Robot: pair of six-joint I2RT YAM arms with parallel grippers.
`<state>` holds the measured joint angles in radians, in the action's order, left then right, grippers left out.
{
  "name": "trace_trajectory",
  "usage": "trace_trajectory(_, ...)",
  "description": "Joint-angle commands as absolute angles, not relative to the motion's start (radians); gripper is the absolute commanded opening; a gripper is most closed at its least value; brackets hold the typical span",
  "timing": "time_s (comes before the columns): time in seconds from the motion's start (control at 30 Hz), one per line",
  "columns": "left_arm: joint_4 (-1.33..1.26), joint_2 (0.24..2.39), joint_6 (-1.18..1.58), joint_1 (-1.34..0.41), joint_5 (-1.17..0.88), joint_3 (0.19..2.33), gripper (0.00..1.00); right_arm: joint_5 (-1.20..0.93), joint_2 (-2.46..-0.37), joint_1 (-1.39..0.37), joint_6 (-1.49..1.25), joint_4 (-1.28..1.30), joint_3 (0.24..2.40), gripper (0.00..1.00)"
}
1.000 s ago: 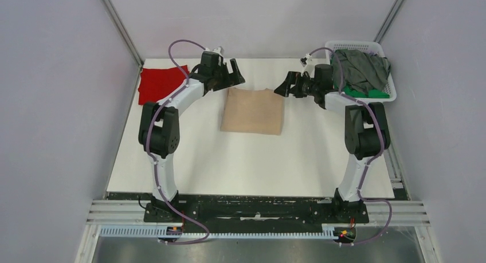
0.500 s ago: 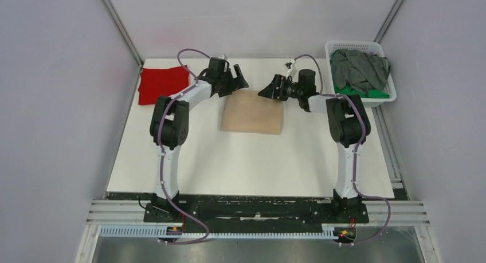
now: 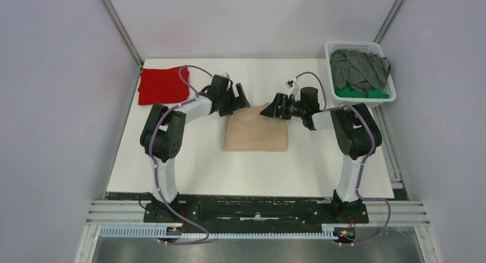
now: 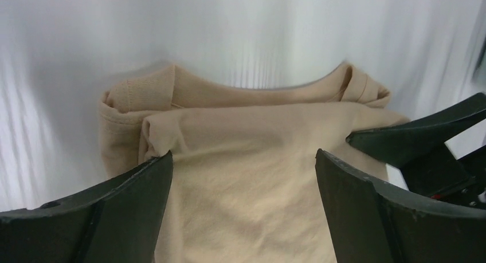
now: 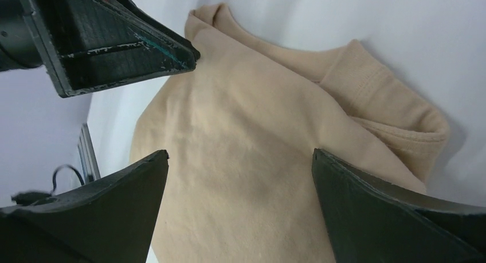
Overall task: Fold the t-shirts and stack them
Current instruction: Put the neatly folded tshirt into the corner of the board with the left arm
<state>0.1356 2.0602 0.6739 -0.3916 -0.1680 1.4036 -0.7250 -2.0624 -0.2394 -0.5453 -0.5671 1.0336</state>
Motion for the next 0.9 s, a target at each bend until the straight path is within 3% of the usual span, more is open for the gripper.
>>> trace_trajectory(0.0, 0.289, 1.900, 0.676, -0.503, -0.086, 1.207, 1.00, -0.649, -1.879, -0.247, -0.412, -0.378, 0.788, 0.98)
trace_trajectory(0.23, 0.367, 1.619, 0.713, -0.647, 0.095, 1.024, 1.00, -0.594, -1.563, -0.256, -0.314, -0.252, 0.574, 0.98)
trace_trajectory(0.5, 0.364, 1.430, 0.752, -0.683, 0.137, 0.928, 1.00, -0.561, -1.339, -0.253, -0.339, -0.249, 0.634, 0.98)
trace_trajectory(0.87, 0.237, 1.575, 0.747, -0.683, 0.102, 0.914, 1.00, -0.293, -1.033, -0.180, -0.342, -0.107, 0.514, 0.98)
